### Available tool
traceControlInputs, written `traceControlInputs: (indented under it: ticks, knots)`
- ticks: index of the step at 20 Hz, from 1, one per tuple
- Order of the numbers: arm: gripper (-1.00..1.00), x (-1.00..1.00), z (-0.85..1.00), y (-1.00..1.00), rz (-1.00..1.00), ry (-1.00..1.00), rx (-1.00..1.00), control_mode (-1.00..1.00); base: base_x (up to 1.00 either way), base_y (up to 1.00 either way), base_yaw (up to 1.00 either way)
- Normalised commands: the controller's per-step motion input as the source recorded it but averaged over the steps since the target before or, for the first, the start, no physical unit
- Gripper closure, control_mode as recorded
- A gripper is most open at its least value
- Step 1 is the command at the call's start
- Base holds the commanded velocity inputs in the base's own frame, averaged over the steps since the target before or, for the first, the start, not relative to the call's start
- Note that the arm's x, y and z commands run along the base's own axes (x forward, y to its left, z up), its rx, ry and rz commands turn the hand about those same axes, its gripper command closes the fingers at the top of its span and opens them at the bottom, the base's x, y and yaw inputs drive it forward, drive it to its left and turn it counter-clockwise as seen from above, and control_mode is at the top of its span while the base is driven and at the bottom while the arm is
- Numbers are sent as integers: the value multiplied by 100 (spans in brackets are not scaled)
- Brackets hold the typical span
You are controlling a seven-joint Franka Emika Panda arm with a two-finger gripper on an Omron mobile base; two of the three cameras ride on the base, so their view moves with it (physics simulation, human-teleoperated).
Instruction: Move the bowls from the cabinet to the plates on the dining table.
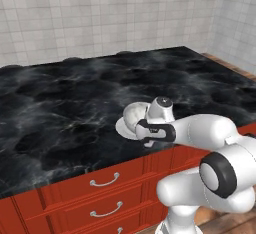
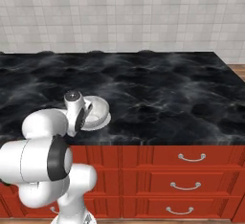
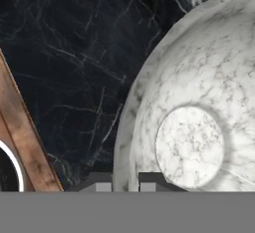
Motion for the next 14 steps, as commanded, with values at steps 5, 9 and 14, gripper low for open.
traceControlInputs:
  ticks: [5,9,14]
  knots:
    - [100,7,0,1,0,3,0,-100,0,0,0]
    - [100,0,-7,13,0,5,0,-100,0,0,0]
    - [100,0,-20,17,0,5,0,-100,0,0,0]
